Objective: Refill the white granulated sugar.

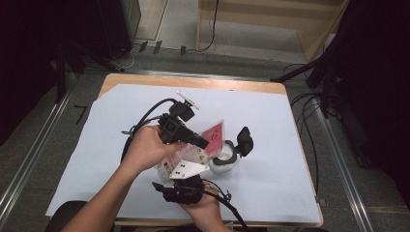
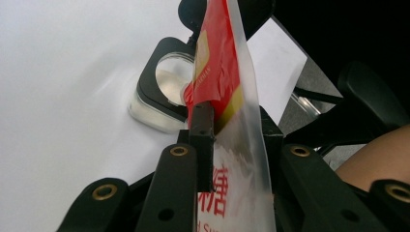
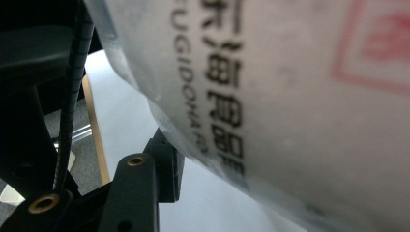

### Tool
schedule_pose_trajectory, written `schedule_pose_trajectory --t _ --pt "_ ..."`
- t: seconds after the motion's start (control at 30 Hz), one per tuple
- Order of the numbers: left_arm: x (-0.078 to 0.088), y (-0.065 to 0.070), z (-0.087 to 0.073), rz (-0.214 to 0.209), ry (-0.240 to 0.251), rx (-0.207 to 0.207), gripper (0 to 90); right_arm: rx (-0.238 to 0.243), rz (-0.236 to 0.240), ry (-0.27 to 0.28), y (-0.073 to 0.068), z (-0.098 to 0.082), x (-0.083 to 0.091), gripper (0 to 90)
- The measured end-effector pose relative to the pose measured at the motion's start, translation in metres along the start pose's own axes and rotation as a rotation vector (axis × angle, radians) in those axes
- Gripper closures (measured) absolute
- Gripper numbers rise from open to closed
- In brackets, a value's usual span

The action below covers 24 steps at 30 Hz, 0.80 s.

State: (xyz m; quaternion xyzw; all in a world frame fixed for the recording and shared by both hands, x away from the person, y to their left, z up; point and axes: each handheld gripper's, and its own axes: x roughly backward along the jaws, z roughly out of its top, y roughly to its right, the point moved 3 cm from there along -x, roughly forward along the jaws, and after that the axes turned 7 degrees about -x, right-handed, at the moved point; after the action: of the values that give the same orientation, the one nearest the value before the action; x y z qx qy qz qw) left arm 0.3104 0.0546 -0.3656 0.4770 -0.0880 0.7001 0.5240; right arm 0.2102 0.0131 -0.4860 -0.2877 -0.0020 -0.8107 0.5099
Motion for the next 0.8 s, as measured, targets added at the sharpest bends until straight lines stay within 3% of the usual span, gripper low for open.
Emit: schedule_pose_trajectory --t 0.47,0.6,0.8 --pt "-0.014 -0.006 -0.004 0.023 -0.028 -0.020 79.4 -0.004 -0.010 -0.073 0.004 -0.013 -0.011 55.9" --pt "-0.012 -0.007 -0.005 0.045 -0.025 -0.039 86.8 0.000 -0.014 -0.081 0.005 -0.012 -0.010 57.2" --pt "-0.001 -0.006 -0.004 0.056 0.012 -0.051 89.3 -0.014 -0.026 -0.092 0.012 -0.010 -0.008 56.9"
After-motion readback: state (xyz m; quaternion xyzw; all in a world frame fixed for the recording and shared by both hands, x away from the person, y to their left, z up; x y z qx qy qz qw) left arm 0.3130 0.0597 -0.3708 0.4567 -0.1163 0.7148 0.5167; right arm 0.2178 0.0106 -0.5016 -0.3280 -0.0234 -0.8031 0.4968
